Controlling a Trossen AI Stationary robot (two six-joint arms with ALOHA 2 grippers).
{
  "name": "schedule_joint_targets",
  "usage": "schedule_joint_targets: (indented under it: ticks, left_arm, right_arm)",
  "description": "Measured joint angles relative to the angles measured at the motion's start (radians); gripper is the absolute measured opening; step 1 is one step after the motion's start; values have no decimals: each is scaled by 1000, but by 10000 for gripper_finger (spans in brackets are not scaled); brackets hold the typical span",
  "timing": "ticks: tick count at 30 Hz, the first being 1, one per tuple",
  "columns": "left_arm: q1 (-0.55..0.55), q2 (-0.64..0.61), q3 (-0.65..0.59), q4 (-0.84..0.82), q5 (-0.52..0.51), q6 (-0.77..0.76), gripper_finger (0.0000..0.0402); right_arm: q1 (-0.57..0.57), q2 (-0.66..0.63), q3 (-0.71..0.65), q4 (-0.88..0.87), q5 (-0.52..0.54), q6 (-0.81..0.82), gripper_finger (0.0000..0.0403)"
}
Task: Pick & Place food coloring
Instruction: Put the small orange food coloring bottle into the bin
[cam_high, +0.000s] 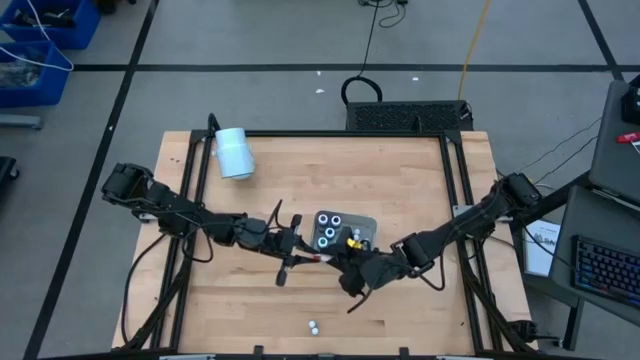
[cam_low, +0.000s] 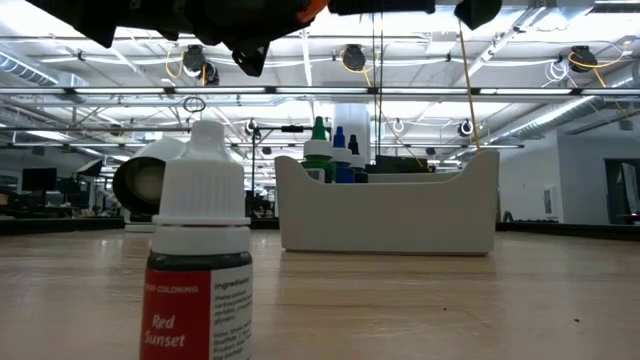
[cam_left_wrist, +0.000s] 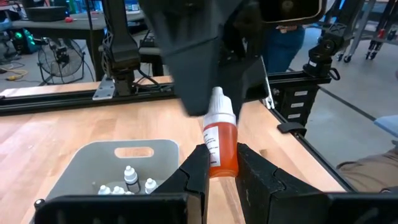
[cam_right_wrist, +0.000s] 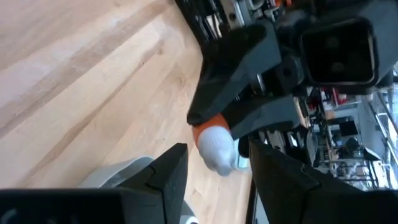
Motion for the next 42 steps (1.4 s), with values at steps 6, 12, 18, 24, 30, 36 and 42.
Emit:
schedule_joint_targets:
  ticks: [6, 12, 18, 24, 30, 36, 42]
  left_arm:
    - [0, 0, 0, 0, 0, -2, 58]
    - [-2, 0, 0, 0, -1, -2, 58]
    - [-2, -1, 0, -1, -1, -2, 58]
    - [-2, -1, 0, -3, 2, -3, 58]
    - [-3, -1, 0, -6, 13, -5, 58]
    - [-3, -1, 0, -8, 6, -6, 58]
    - [-1, -1, 0, -15, -6, -8, 58]
  right_arm:
    - [-7, 0, 0, 0, -2, -9, 152]
    - [-12, 0, 0, -1, -3, -12, 111]
    - [-21, 0, 0, -11, -8, -7, 56]
    - [-26, 1, -1, -11, -4, -10, 7]
    - [-11, 1, -1, -3, -23, -24, 20]
    - [7, 0, -1, -6, -29, -28, 80]
    - [16, 0, -1, 7, -57, -14, 145]
